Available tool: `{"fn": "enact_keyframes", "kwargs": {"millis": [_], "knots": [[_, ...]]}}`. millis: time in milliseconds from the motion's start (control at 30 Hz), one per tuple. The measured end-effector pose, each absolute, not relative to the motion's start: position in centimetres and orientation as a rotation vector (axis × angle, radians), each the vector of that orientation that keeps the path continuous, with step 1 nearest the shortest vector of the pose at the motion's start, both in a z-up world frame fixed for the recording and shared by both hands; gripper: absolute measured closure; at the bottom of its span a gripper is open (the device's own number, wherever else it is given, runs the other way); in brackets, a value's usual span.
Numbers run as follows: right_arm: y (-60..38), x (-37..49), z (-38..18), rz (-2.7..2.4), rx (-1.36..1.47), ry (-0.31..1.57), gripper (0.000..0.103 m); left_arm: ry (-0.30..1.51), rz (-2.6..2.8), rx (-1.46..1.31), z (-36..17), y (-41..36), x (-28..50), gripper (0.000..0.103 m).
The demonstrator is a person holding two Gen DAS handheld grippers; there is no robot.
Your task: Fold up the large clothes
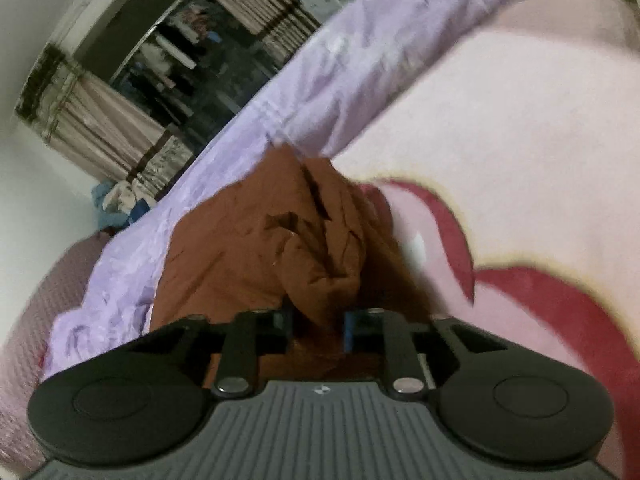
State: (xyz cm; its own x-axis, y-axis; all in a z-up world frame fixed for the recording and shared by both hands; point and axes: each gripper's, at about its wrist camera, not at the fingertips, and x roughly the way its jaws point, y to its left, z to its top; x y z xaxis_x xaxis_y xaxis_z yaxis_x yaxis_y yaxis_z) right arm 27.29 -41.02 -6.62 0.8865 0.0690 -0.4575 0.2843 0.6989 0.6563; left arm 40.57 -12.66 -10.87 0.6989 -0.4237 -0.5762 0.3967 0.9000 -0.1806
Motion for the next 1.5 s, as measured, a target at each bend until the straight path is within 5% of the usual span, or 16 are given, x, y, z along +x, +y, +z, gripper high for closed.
{"fn": "enact_keyframes", "kwargs": {"millis": [433,500,567,600,767,867,1000,1167,1500], "knots": [[-41.4,28.2,-10.0,-0.101,0.77,0.532,0.081,0.779,-0.456,-0.156,-13.0,-10.9,42.7,0.07],[-41.6,27.9,-9.2,-0.106,0.724,0.525,0.064,0.783,-0.454,-0.153,-12.1,-10.4,41.9,0.067],[-41.2,27.2,-7.8,-0.154,0.631,0.504,0.025,0.762,-0.444,-0.118,-10.9,-9.9,40.7,0.066],[-40.8,26.7,-6.9,-0.187,0.577,0.489,0.023,0.748,-0.447,-0.091,-10.3,-9.7,40.1,0.066],[-37.6,25.7,-3.0,-0.206,0.384,0.418,0.025,0.67,-0.491,-0.125,-6.4,-9.8,39.5,0.06],[-34.7,25.8,-1.0,-0.171,0.284,0.377,0.026,0.617,-0.507,-0.129,-5.0,-11.8,40.2,0.045],[-32.0,27.5,-0.2,-0.153,0.18,0.387,0.034,0.617,-0.534,-0.124,-5.2,-14.8,41.0,0.045],[-32.4,30.0,-2.5,-0.19,0.197,0.492,0.059,0.675,-0.537,-0.124,-6.8,-16.8,42.5,0.045],[-33.5,30.6,-5.5,-0.173,0.239,0.541,0.069,0.705,-0.526,-0.151,-9.3,-17.6,43.0,0.044]]}}
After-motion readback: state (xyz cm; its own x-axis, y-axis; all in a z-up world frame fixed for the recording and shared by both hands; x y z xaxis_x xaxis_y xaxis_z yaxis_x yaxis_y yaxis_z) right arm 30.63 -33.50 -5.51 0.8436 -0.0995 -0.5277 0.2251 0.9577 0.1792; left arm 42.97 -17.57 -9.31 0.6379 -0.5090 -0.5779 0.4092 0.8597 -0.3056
